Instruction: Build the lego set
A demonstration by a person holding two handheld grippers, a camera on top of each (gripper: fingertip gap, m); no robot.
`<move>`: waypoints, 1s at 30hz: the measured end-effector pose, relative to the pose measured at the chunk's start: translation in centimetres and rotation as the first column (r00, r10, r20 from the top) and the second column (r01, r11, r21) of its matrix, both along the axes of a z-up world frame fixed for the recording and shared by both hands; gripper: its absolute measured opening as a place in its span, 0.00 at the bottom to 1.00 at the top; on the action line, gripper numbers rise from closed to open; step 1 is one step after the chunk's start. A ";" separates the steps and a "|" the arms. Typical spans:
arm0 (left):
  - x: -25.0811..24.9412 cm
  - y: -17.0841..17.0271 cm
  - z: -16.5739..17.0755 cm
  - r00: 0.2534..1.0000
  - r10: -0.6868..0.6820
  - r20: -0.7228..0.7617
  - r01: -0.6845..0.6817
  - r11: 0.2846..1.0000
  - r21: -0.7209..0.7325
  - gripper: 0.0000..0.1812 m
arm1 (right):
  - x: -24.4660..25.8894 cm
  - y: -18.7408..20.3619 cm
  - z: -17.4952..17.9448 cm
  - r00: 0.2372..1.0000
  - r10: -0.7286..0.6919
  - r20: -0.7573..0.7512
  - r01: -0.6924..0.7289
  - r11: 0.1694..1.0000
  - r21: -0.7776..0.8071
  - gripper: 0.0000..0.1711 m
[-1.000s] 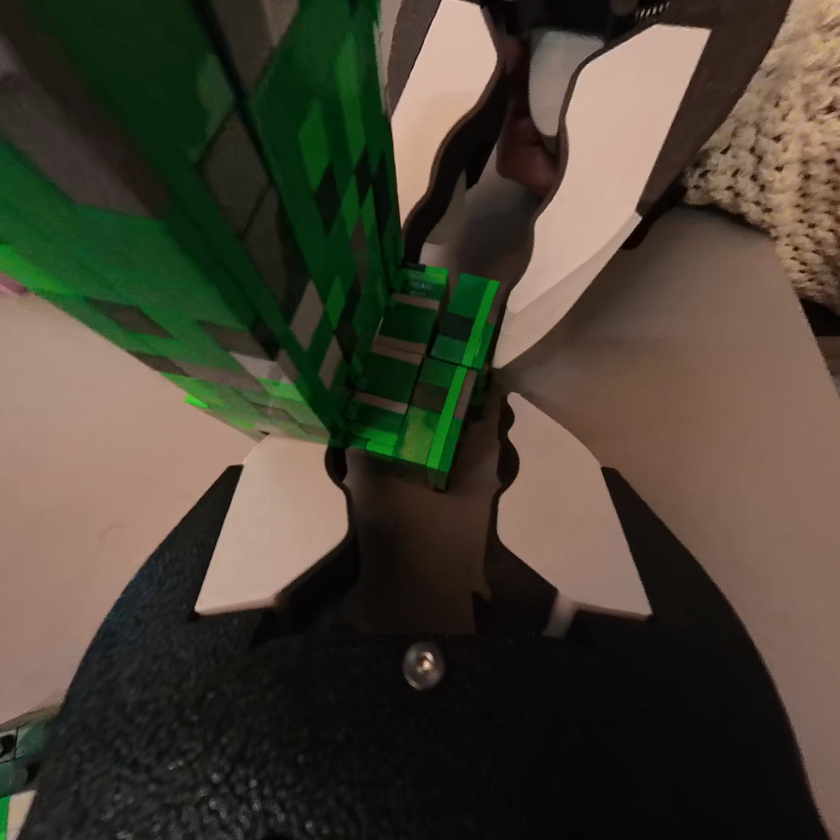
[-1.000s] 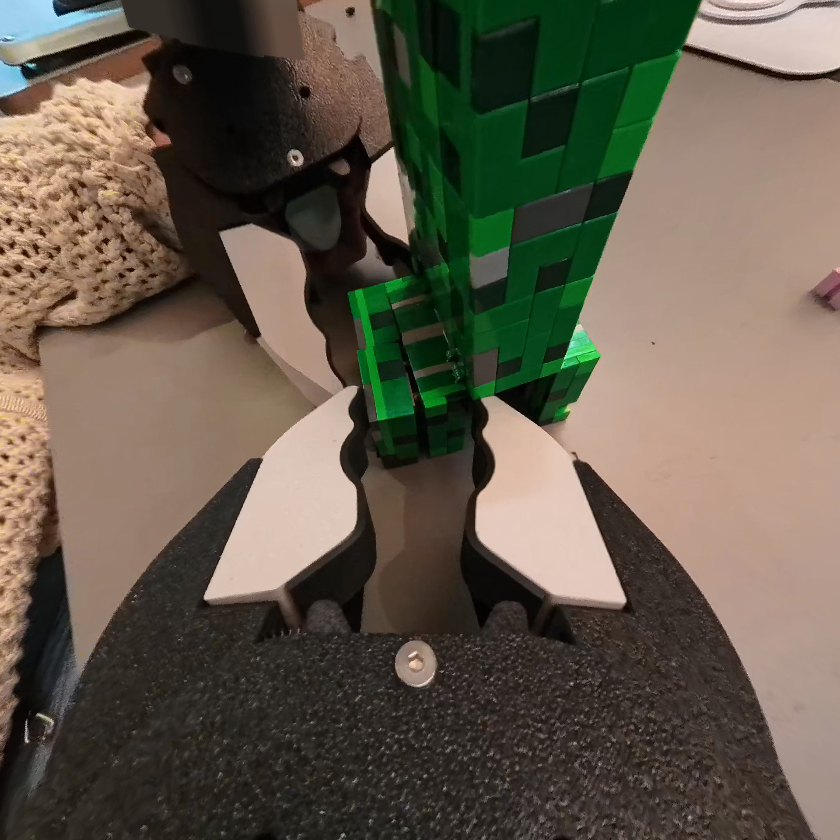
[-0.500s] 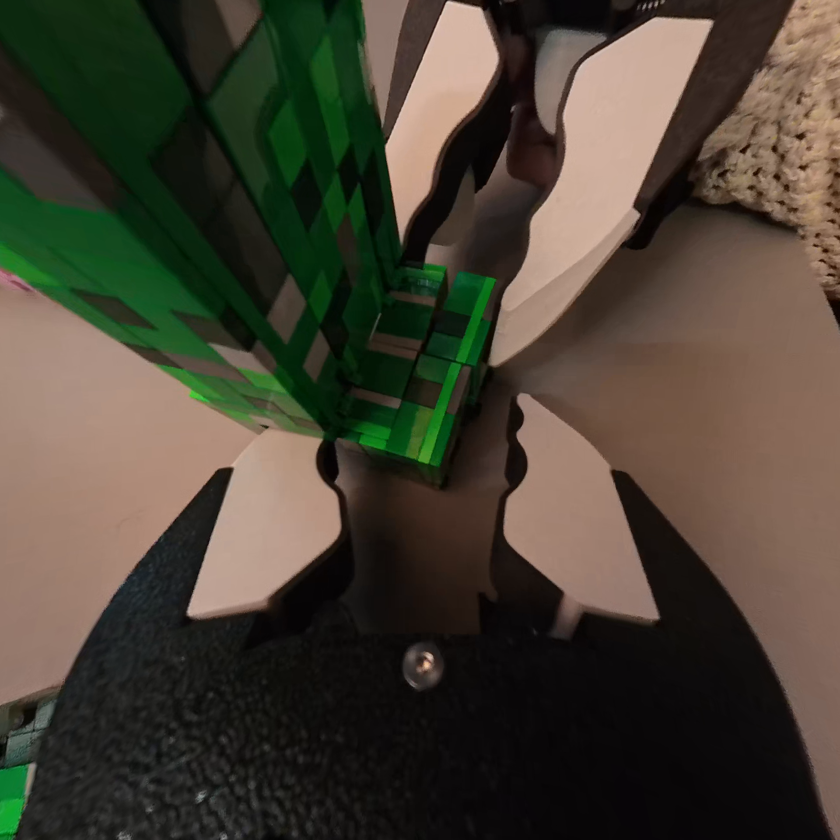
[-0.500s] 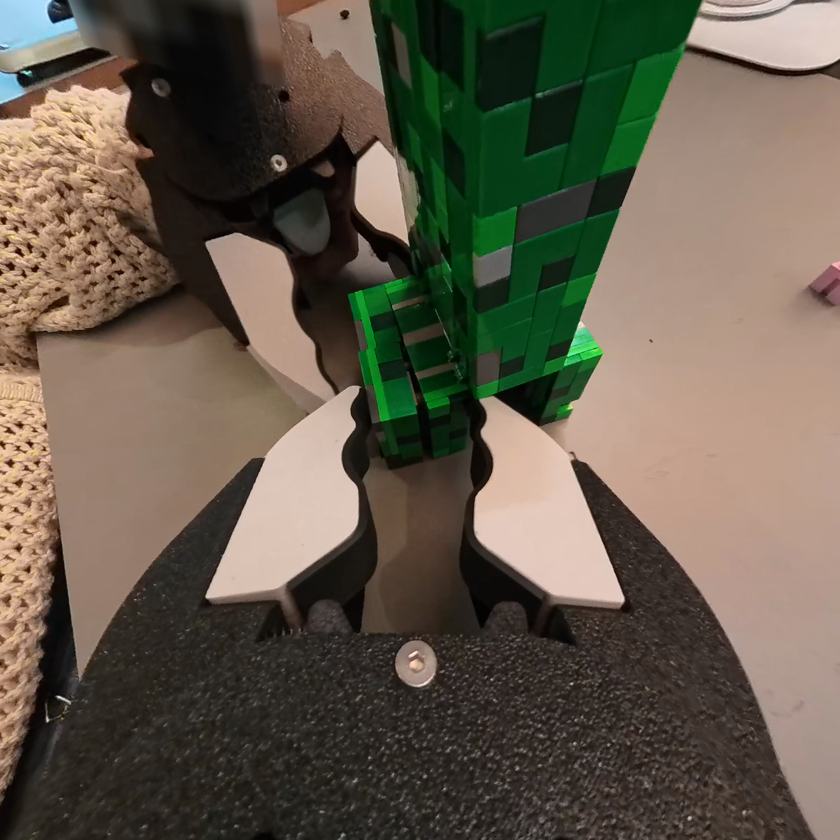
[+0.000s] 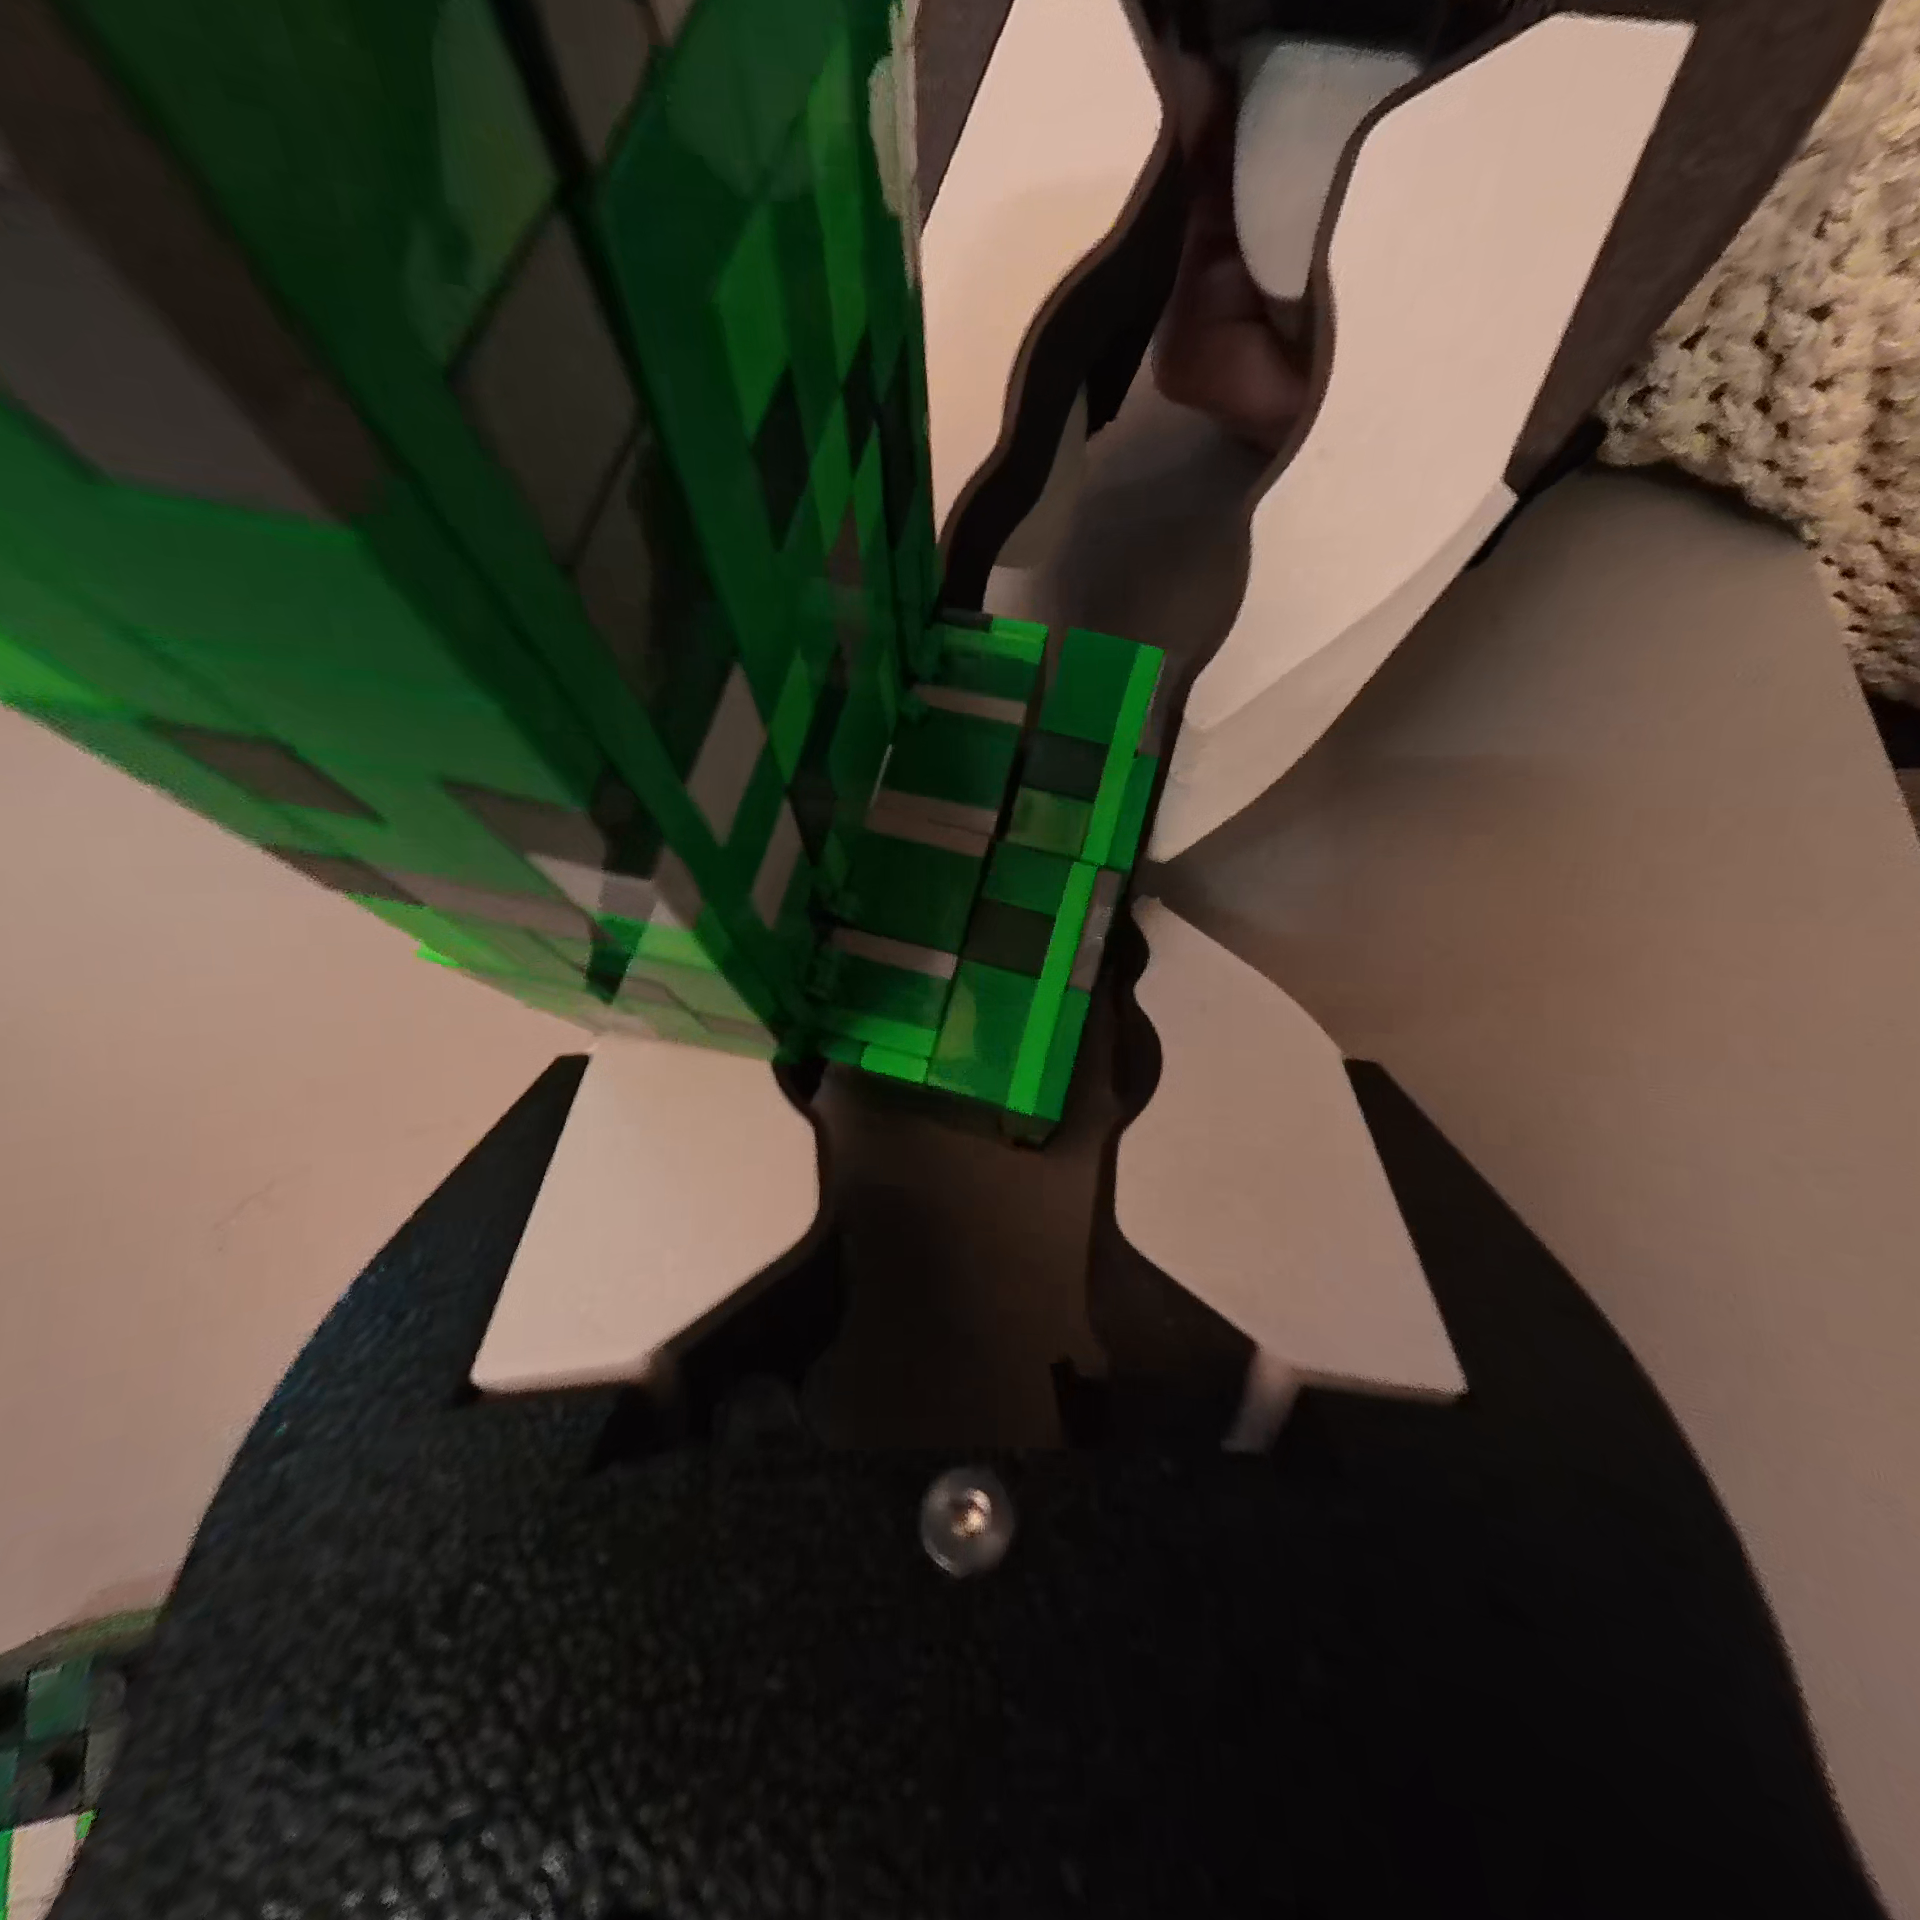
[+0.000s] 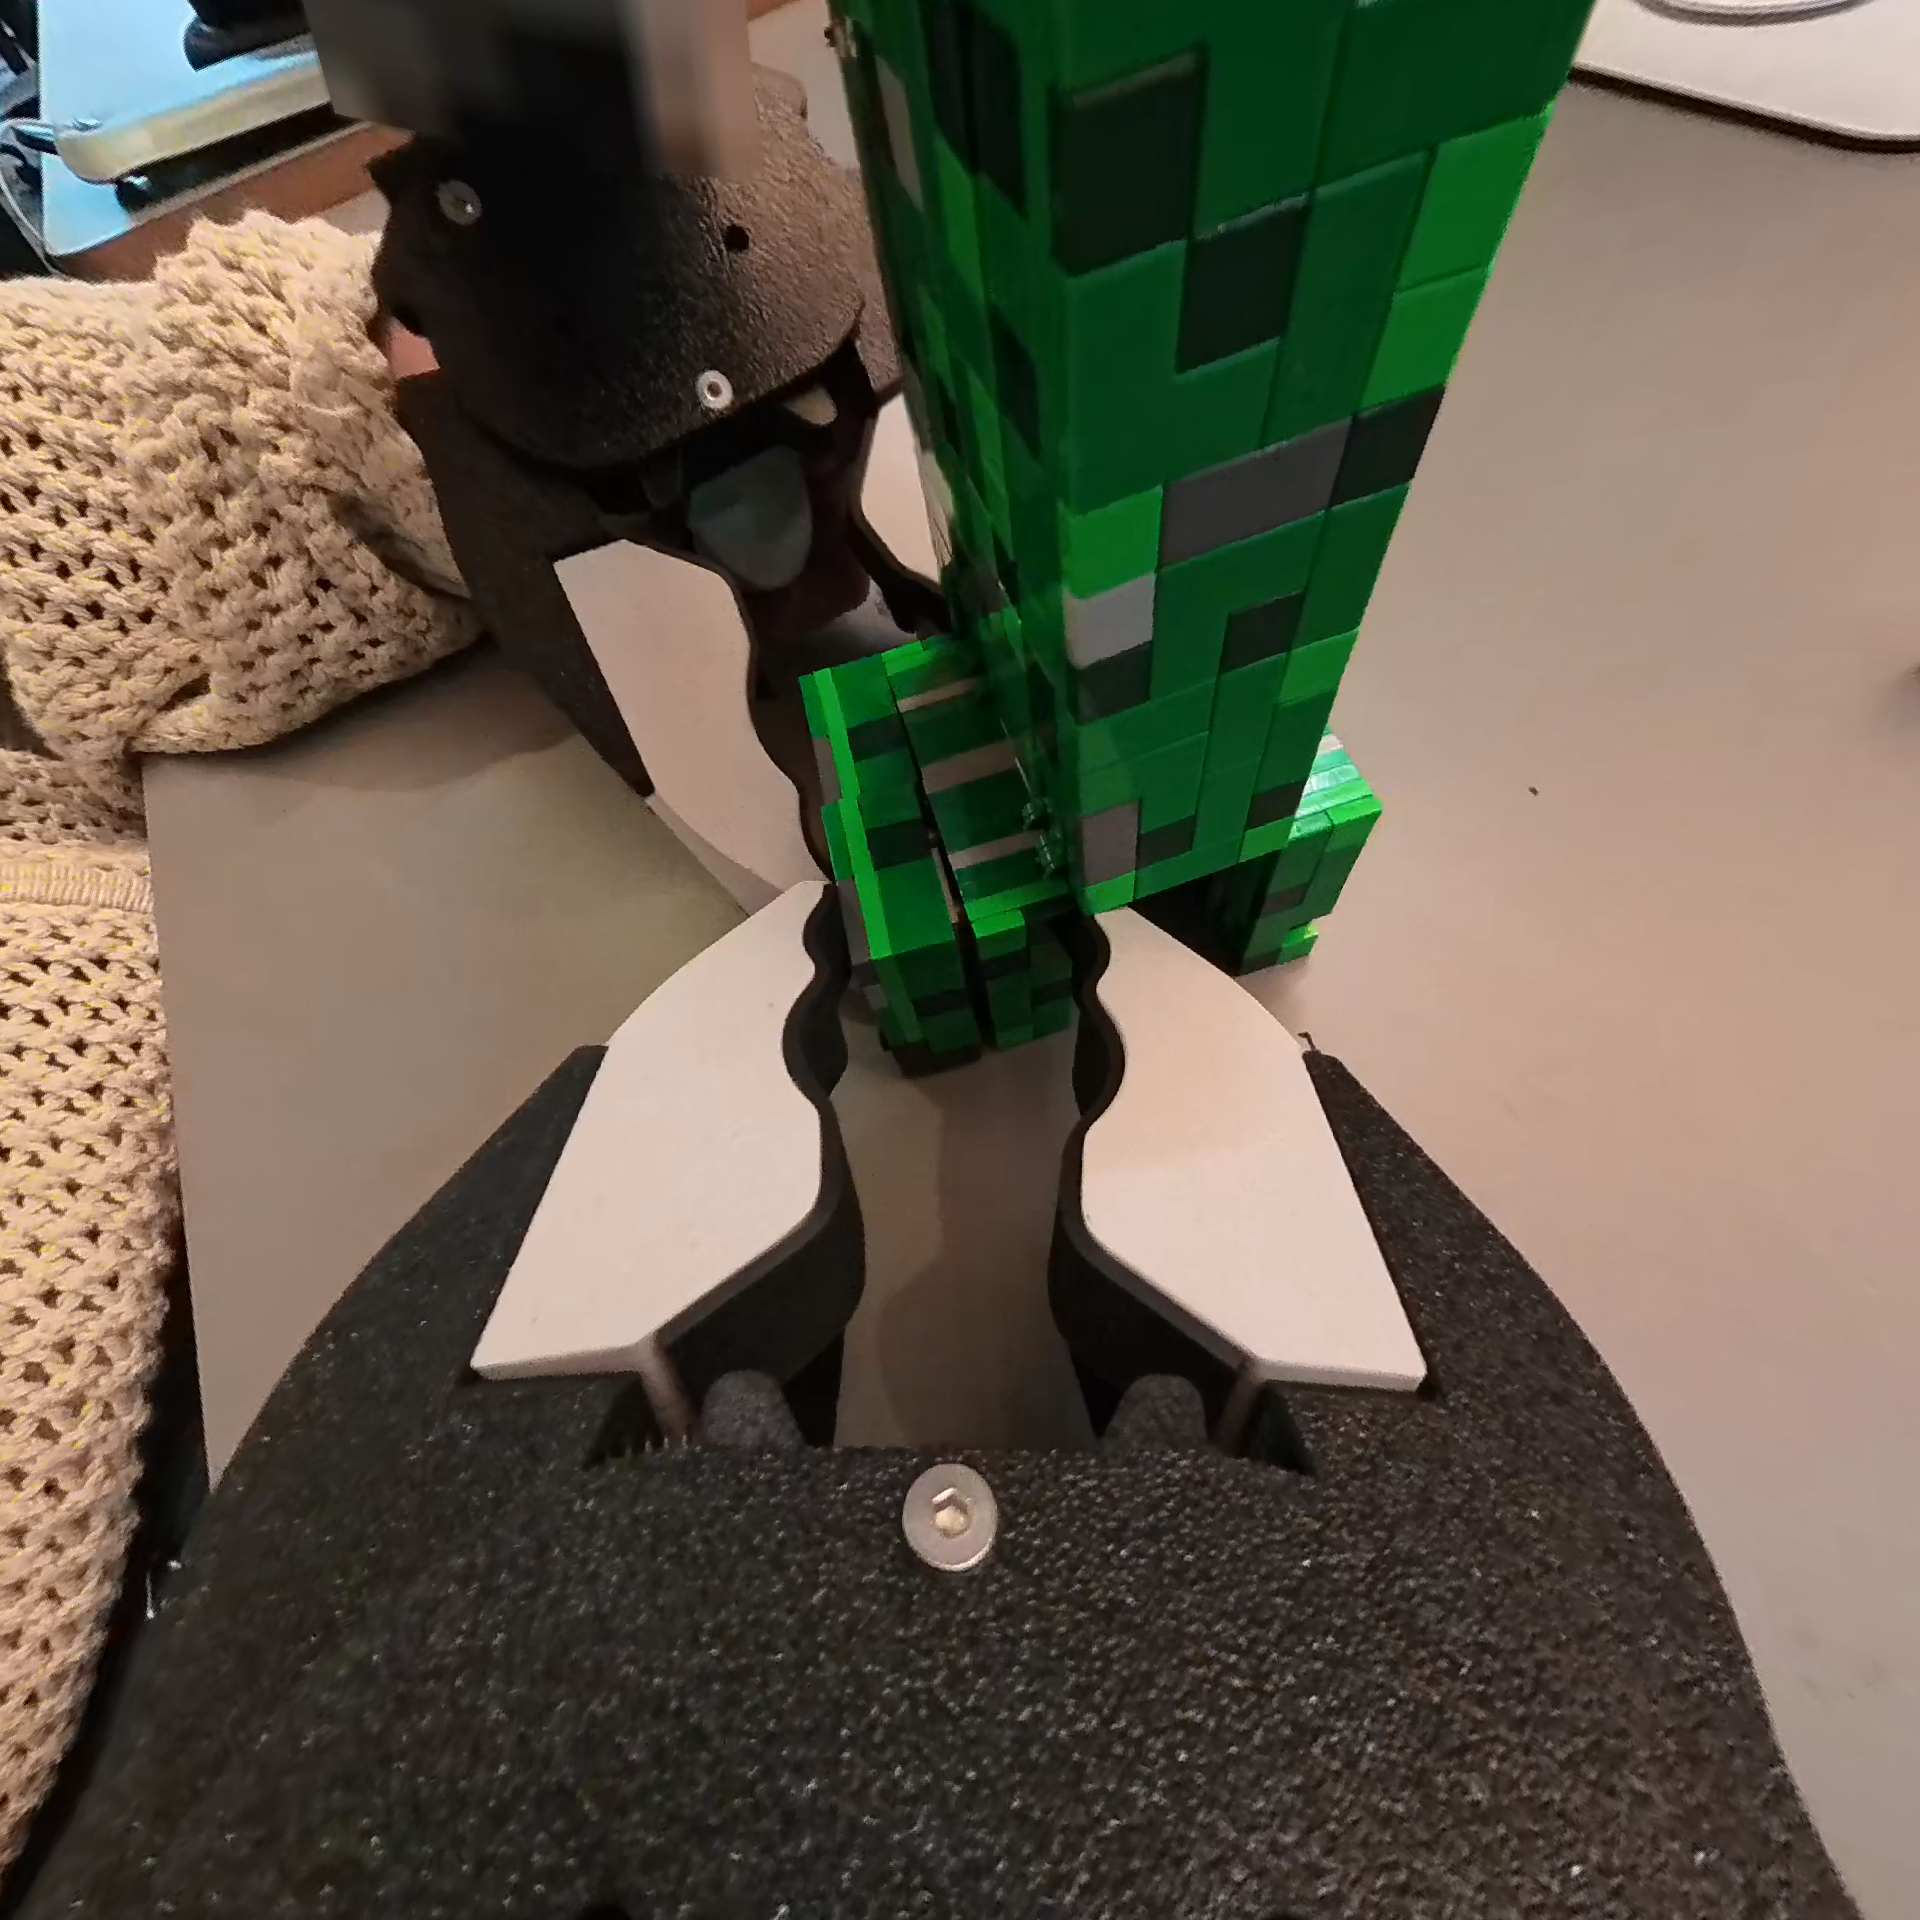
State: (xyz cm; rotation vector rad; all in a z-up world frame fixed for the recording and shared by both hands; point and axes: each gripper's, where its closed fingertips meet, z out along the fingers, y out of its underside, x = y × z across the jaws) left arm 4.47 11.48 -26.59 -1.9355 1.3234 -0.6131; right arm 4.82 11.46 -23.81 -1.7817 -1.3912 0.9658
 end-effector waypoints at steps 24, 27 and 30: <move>0.0 0.0 -0.1 1.000 -0.007 -0.015 0.007 1.000 0.022 0.27 | -0.5 -0.3 -0.8 0.999 0.023 0.040 -0.021 0.998 -0.059 0.31; 0.0 0.1 -0.1 1.000 -0.006 -0.016 0.007 1.000 0.024 0.27 | -0.4 -0.4 -0.4 1.000 0.016 0.009 -0.016 0.998 -0.061 0.31; 0.0 0.1 -0.1 1.000 -0.006 -0.015 0.006 1.000 0.024 0.27 | -0.3 -0.3 0.1 0.999 0.005 -0.032 -0.008 0.997 -0.080 0.29</move>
